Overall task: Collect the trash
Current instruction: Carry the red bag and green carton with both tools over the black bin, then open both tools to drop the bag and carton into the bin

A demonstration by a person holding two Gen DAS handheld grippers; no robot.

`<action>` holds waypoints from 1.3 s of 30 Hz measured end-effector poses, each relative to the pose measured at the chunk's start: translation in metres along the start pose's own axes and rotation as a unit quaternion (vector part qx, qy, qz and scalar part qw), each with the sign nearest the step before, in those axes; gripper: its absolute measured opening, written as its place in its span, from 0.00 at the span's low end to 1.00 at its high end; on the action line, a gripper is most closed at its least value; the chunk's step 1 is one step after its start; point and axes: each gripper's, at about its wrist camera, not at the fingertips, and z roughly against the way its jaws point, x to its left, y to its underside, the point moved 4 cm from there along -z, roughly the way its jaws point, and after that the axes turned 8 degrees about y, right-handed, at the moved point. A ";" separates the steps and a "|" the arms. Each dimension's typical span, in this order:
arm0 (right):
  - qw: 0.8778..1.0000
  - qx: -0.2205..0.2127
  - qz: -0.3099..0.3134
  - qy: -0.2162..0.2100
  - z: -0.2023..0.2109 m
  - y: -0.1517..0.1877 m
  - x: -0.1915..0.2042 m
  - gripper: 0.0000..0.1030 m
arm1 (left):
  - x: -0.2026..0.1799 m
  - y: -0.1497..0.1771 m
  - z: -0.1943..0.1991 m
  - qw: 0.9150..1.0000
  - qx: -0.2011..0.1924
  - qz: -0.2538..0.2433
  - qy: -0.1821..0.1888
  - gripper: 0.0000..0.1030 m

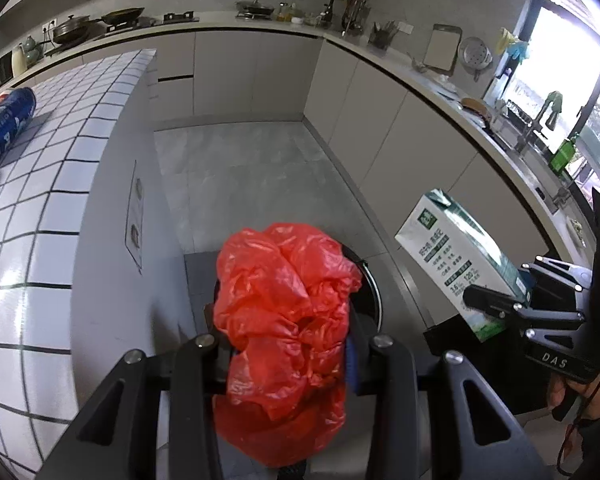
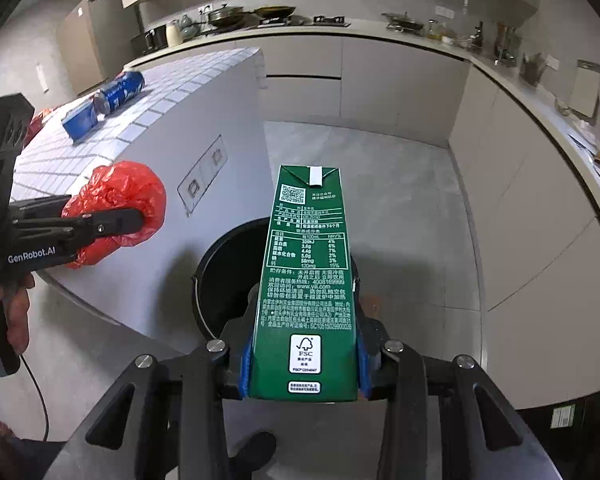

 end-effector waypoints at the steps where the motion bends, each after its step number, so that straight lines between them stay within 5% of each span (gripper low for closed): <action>1: 1.000 0.004 0.005 -0.003 -0.005 0.000 0.001 0.39 | 0.001 0.001 -0.004 1.000 0.004 0.002 -0.002 0.38; 19: 0.985 0.088 0.136 -0.051 -0.118 0.011 0.025 0.40 | 0.027 0.030 -0.091 0.994 0.096 0.049 -0.014 0.38; 22: 0.980 0.095 0.162 -0.066 -0.135 0.012 0.033 0.40 | 0.030 0.038 -0.110 0.992 0.113 0.064 0.007 0.47; 23: 0.978 0.095 0.175 -0.062 -0.143 0.015 0.034 0.49 | 0.035 0.043 -0.115 0.991 0.117 0.069 -0.014 0.68; 24: 0.977 0.089 0.191 -0.034 -0.151 0.017 0.031 0.90 | 0.040 0.046 -0.116 0.989 0.119 0.076 -0.033 0.83; 25: 0.976 0.088 0.195 -0.023 -0.155 0.018 0.025 1.00 | 0.045 0.049 -0.114 0.989 0.114 0.086 -0.044 0.83; 32: 0.987 0.093 0.128 0.007 -0.150 0.018 -0.015 1.00 | 0.044 0.062 -0.097 0.988 0.106 0.075 -0.085 0.90; 39: 0.991 0.085 0.106 0.004 -0.140 0.024 -0.023 1.00 | 0.039 0.057 -0.087 0.989 0.095 0.069 -0.088 0.90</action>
